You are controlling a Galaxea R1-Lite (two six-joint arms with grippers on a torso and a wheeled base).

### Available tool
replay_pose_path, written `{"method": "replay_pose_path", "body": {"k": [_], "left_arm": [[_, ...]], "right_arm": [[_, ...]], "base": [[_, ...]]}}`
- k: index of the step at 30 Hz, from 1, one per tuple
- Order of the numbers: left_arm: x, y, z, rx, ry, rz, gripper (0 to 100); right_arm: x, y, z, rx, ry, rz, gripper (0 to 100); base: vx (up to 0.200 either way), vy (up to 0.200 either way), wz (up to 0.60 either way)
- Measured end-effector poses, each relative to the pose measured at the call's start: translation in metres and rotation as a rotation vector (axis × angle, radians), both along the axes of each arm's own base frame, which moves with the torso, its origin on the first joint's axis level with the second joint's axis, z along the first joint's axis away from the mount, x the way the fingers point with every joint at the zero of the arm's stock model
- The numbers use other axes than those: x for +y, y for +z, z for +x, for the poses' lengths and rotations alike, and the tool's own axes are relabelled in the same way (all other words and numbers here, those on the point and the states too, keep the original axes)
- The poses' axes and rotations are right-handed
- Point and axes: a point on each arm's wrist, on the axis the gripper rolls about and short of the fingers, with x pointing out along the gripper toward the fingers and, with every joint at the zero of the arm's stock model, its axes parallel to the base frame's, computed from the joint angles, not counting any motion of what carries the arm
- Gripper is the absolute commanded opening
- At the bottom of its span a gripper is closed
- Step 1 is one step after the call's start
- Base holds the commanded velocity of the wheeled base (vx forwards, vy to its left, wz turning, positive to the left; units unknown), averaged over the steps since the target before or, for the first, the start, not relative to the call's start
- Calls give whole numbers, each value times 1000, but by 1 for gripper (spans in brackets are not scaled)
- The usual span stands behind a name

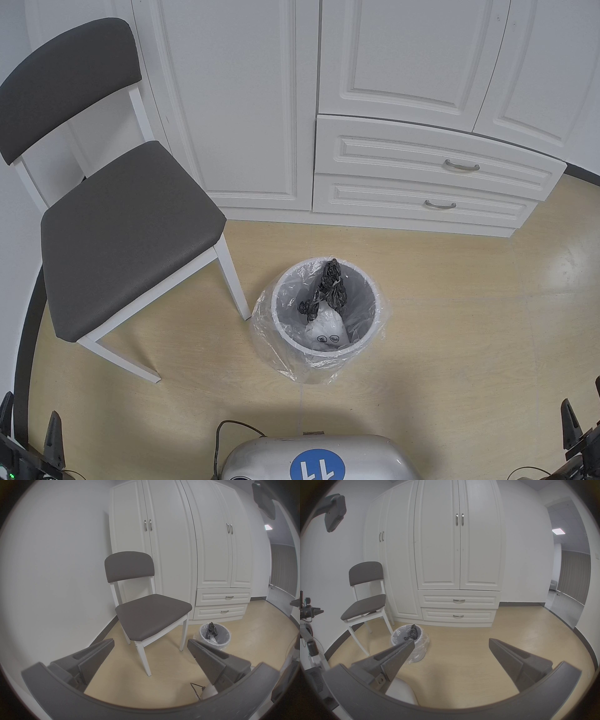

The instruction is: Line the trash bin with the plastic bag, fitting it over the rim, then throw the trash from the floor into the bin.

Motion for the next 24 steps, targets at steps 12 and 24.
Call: {"method": "replay_pose_path", "body": {"k": [12,24], "left_arm": [[-2,-5,0,45,-107,-23,100],[-3,-6,0,59,-132,-31,100]], "right_arm": [[1,-1,0,11,53,-17,100],[5,-2,0,18,216,13,100]], "base": [[0,0,0],[0,0,0]]}}
